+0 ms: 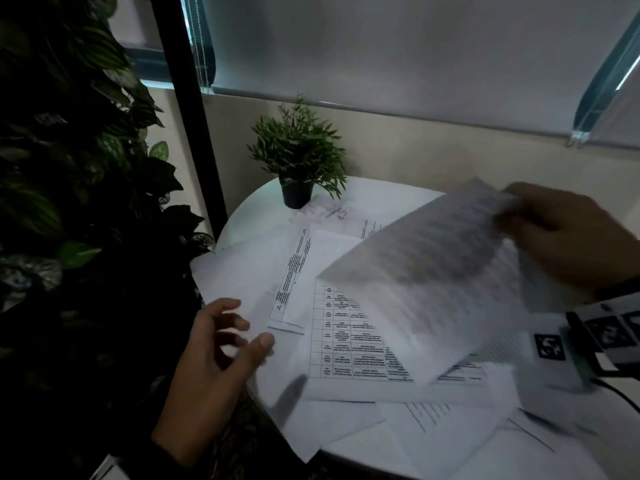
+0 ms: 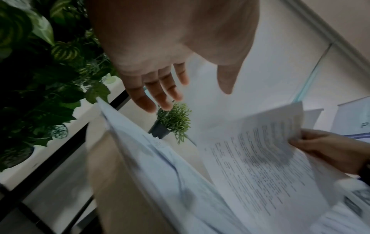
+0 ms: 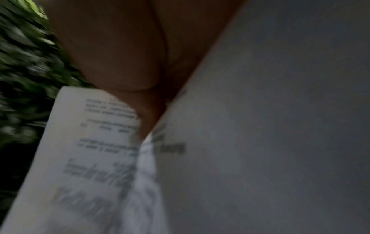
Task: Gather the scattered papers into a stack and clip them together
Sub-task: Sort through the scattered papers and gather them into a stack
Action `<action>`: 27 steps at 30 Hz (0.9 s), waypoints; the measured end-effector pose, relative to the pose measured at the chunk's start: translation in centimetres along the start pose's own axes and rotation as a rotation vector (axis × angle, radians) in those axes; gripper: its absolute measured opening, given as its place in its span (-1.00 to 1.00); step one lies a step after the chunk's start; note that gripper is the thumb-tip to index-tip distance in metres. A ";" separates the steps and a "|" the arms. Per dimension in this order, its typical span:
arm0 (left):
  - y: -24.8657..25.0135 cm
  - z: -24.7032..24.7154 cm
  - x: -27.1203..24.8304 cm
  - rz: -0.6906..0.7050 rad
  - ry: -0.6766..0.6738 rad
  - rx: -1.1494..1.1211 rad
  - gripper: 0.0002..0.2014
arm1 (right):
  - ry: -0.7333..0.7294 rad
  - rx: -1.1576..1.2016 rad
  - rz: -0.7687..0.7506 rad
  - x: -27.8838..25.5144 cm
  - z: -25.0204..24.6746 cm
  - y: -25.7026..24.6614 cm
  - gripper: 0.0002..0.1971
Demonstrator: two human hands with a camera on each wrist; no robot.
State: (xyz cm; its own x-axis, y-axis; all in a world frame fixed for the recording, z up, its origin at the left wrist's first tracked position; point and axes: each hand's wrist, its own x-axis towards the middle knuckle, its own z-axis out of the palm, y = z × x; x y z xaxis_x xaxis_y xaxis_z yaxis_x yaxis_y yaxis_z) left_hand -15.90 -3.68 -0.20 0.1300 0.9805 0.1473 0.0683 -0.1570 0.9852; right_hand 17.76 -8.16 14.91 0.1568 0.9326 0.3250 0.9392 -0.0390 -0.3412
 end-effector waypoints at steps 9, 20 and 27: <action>0.3 0.2 -0.3 -0.025 -0.045 0.199 -0.84 | -0.334 0.245 -0.136 3.8 8.7 -5.9 -0.79; -1.9 -4.3 2.4 -0.255 0.328 0.203 -0.68 | -0.717 -0.375 0.170 5.5 15.9 3.0 0.17; -1.7 -3.9 2.4 -0.231 0.322 0.133 -0.50 | -0.474 -0.129 0.157 5.4 11.9 3.0 -0.57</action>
State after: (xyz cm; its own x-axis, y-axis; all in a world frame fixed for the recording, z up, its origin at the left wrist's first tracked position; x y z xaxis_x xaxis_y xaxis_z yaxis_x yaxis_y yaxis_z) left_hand -19.59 -0.64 -1.18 -0.2179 0.9753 -0.0355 0.1896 0.0780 0.9788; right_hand 17.83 1.06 5.11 0.1713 0.9710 -0.1666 0.9503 -0.2075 -0.2323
